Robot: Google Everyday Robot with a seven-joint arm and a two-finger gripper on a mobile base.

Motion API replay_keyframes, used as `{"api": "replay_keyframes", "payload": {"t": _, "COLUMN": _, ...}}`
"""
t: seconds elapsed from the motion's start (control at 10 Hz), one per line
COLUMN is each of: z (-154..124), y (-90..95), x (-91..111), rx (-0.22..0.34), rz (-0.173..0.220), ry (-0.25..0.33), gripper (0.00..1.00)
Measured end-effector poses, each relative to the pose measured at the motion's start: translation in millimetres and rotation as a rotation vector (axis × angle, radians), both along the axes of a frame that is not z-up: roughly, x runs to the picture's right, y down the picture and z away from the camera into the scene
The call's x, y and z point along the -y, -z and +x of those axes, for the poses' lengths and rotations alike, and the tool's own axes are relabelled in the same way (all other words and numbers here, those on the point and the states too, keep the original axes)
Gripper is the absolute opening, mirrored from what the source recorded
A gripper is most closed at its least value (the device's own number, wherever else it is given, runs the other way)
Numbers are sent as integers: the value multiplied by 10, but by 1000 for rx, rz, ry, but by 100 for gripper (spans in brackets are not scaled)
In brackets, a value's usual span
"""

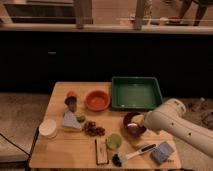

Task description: Stack bowls on top of each other

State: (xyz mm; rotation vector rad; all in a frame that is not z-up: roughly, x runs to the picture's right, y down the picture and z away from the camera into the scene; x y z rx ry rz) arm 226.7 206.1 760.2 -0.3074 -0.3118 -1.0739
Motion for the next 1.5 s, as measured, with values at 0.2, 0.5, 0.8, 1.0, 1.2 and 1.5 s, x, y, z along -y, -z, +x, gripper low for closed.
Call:
{"api": "replay_keyframes", "payload": {"t": 0.2, "z": 42, "y": -151, "x": -43, "rx": 22, "rz": -1, "ry": -4, "gripper": 80}}
{"api": "replay_keyframes", "payload": {"t": 0.5, "z": 86, "y": -366, "x": -121, "rx": 42, "rz": -20, "ry": -11, "gripper": 80}}
{"api": "replay_keyframes", "payload": {"t": 0.8, "z": 84, "y": -549, "x": -239, "rx": 56, "rz": -63, "ry": 2, "gripper": 66}}
{"api": "replay_keyframes", "payload": {"t": 1.0, "z": 100, "y": -588, "x": -270, "rx": 59, "rz": -77, "ry": 2, "gripper": 49}}
{"api": "replay_keyframes", "payload": {"t": 1.2, "z": 146, "y": -592, "x": -273, "rx": 60, "rz": -87, "ry": -7, "gripper": 27}}
{"api": "replay_keyframes", "payload": {"t": 1.5, "z": 209, "y": -548, "x": -240, "rx": 54, "rz": -85, "ry": -17, "gripper": 1}}
